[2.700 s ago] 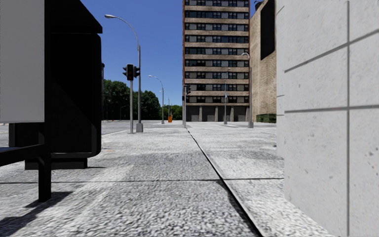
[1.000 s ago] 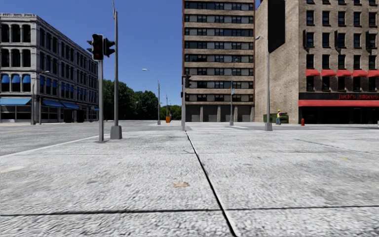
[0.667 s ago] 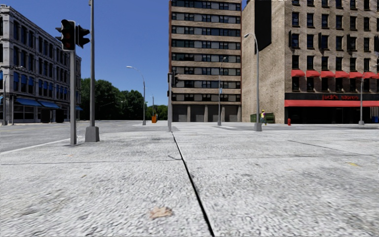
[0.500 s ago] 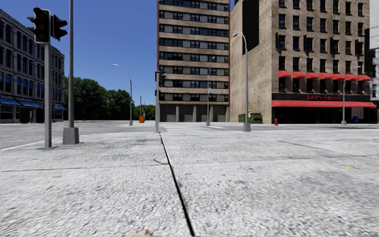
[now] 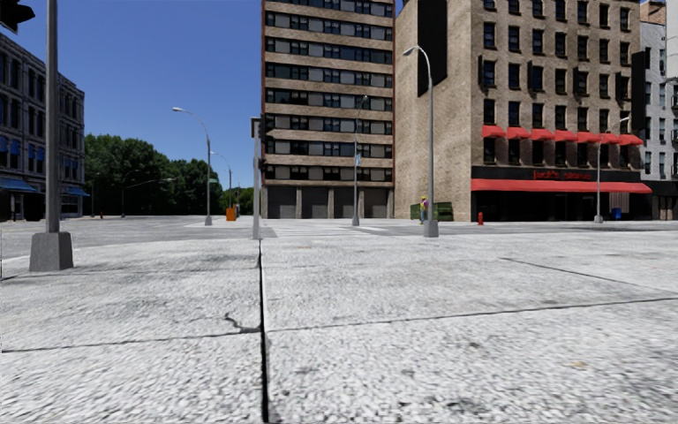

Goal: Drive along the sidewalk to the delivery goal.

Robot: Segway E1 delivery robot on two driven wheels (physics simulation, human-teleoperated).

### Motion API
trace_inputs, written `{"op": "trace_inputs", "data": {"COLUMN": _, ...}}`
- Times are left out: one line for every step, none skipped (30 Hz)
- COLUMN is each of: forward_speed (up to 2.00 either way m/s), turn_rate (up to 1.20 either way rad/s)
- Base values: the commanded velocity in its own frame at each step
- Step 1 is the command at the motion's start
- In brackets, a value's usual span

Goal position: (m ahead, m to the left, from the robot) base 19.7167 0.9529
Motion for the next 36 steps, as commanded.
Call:
{"op": "trace_inputs", "data": {"forward_speed": 2.0, "turn_rate": 0.0}}
{"op": "trace_inputs", "data": {"forward_speed": 2.0, "turn_rate": 0.0}}
{"op": "trace_inputs", "data": {"forward_speed": 2.0, "turn_rate": 0.0}}
{"op": "trace_inputs", "data": {"forward_speed": 2.0, "turn_rate": 0.0}}
{"op": "trace_inputs", "data": {"forward_speed": 2.0, "turn_rate": 0.0}}
{"op": "trace_inputs", "data": {"forward_speed": 2.0, "turn_rate": 0.0}}
{"op": "trace_inputs", "data": {"forward_speed": 2.0, "turn_rate": 0.0}}
{"op": "trace_inputs", "data": {"forward_speed": 2.0, "turn_rate": 0.0}}
{"op": "trace_inputs", "data": {"forward_speed": 2.0, "turn_rate": 0.0}}
{"op": "trace_inputs", "data": {"forward_speed": 2.0, "turn_rate": 0.0}}
{"op": "trace_inputs", "data": {"forward_speed": 2.0, "turn_rate": 0.0}}
{"op": "trace_inputs", "data": {"forward_speed": 2.0, "turn_rate": 0.0}}
{"op": "trace_inputs", "data": {"forward_speed": 2.0, "turn_rate": 0.0}}
{"op": "trace_inputs", "data": {"forward_speed": 2.0, "turn_rate": 0.0}}
{"op": "trace_inputs", "data": {"forward_speed": 2.0, "turn_rate": 0.0}}
{"op": "trace_inputs", "data": {"forward_speed": 2.0, "turn_rate": 0.0}}
{"op": "trace_inputs", "data": {"forward_speed": 2.0, "turn_rate": 0.0}}
{"op": "trace_inputs", "data": {"forward_speed": 2.0, "turn_rate": 0.0}}
{"op": "trace_inputs", "data": {"forward_speed": 2.0, "turn_rate": 0.0}}
{"op": "trace_inputs", "data": {"forward_speed": 2.0, "turn_rate": 0.0}}
{"op": "trace_inputs", "data": {"forward_speed": 2.0, "turn_rate": 0.0}}
{"op": "trace_inputs", "data": {"forward_speed": 2.0, "turn_rate": 0.0}}
{"op": "trace_inputs", "data": {"forward_speed": 2.0, "turn_rate": 0.0}}
{"op": "trace_inputs", "data": {"forward_speed": 2.0, "turn_rate": 0.0}}
{"op": "trace_inputs", "data": {"forward_speed": 2.0, "turn_rate": 0.0}}
{"op": "trace_inputs", "data": {"forward_speed": 2.0, "turn_rate": 0.0}}
{"op": "trace_inputs", "data": {"forward_speed": 2.0, "turn_rate": 0.0}}
{"op": "trace_inputs", "data": {"forward_speed": 2.0, "turn_rate": 0.0}}
{"op": "trace_inputs", "data": {"forward_speed": 2.0, "turn_rate": 0.0}}
{"op": "trace_inputs", "data": {"forward_speed": 2.0, "turn_rate": 0.0}}
{"op": "trace_inputs", "data": {"forward_speed": 2.0, "turn_rate": 0.0}}
{"op": "trace_inputs", "data": {"forward_speed": 2.0, "turn_rate": 0.0}}
{"op": "trace_inputs", "data": {"forward_speed": 2.0, "turn_rate": 0.0}}
{"op": "trace_inputs", "data": {"forward_speed": 2.0, "turn_rate": 0.0}}
{"op": "trace_inputs", "data": {"forward_speed": 2.0, "turn_rate": 0.0}}
{"op": "trace_inputs", "data": {"forward_speed": 2.0, "turn_rate": 0.0}}
